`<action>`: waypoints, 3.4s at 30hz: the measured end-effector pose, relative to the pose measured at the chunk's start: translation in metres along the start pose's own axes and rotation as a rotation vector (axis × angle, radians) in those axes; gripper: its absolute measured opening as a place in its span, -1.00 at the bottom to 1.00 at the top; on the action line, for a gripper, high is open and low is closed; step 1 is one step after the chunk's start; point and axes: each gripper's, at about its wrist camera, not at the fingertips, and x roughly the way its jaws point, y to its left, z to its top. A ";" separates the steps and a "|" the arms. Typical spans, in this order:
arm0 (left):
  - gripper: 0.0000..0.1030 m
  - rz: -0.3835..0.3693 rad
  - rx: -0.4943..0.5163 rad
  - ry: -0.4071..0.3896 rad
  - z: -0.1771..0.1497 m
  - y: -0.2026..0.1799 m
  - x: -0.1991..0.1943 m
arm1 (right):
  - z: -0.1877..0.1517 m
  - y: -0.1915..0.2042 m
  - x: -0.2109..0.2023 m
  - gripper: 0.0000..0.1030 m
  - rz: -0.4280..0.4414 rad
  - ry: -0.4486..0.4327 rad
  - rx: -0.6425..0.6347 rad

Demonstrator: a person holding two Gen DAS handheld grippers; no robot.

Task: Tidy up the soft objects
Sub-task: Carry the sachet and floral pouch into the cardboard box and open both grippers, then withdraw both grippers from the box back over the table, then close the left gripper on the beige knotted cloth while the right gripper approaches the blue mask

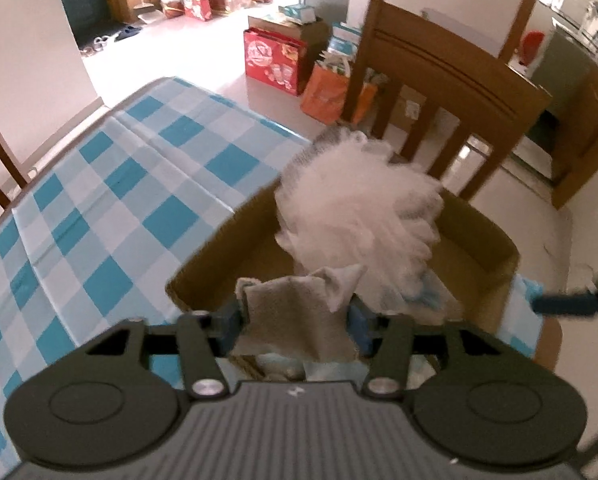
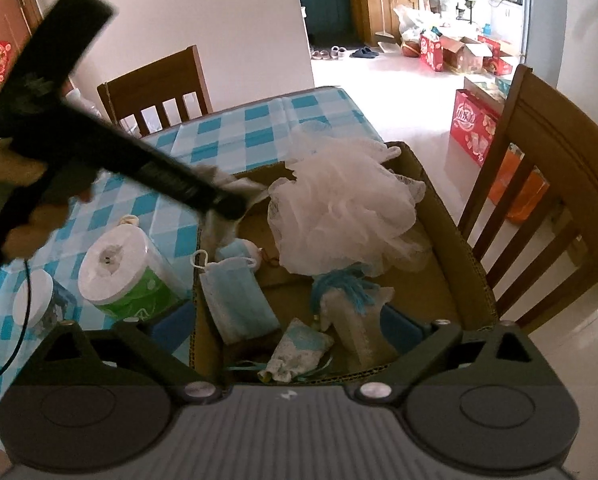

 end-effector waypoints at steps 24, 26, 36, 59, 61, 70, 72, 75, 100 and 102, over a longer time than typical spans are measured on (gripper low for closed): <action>0.89 0.051 -0.116 -0.162 -0.043 0.014 -0.049 | -0.009 0.023 -0.003 1.00 -0.130 -0.059 -0.029; 0.89 0.056 -0.122 -0.173 -0.054 0.012 -0.056 | -0.011 0.026 -0.004 1.00 -0.144 -0.063 -0.023; 0.89 0.073 -0.170 -0.194 -0.111 0.010 -0.083 | -0.018 0.053 -0.003 1.00 -0.136 -0.033 -0.010; 0.89 0.142 -0.313 -0.172 -0.220 0.110 -0.116 | -0.025 0.169 0.017 1.00 -0.115 0.045 -0.194; 0.89 0.150 -0.329 -0.166 -0.224 0.119 -0.116 | -0.022 0.180 0.020 1.00 -0.103 0.047 -0.216; 0.89 0.176 -0.391 -0.143 -0.233 0.152 -0.109 | -0.001 0.213 0.044 1.00 -0.009 0.077 -0.353; 0.89 0.188 -0.402 -0.133 -0.233 0.159 -0.106 | 0.003 0.220 0.050 1.00 0.011 0.084 -0.391; 0.89 0.194 -0.426 -0.123 -0.231 0.171 -0.101 | 0.006 0.232 0.058 1.00 0.037 0.089 -0.460; 0.81 0.069 -0.595 0.013 -0.155 0.276 -0.015 | 0.010 0.301 0.119 1.00 0.184 0.163 -0.924; 0.69 0.060 -0.615 0.031 -0.150 0.279 -0.004 | 0.011 0.301 0.123 1.00 0.187 0.168 -0.931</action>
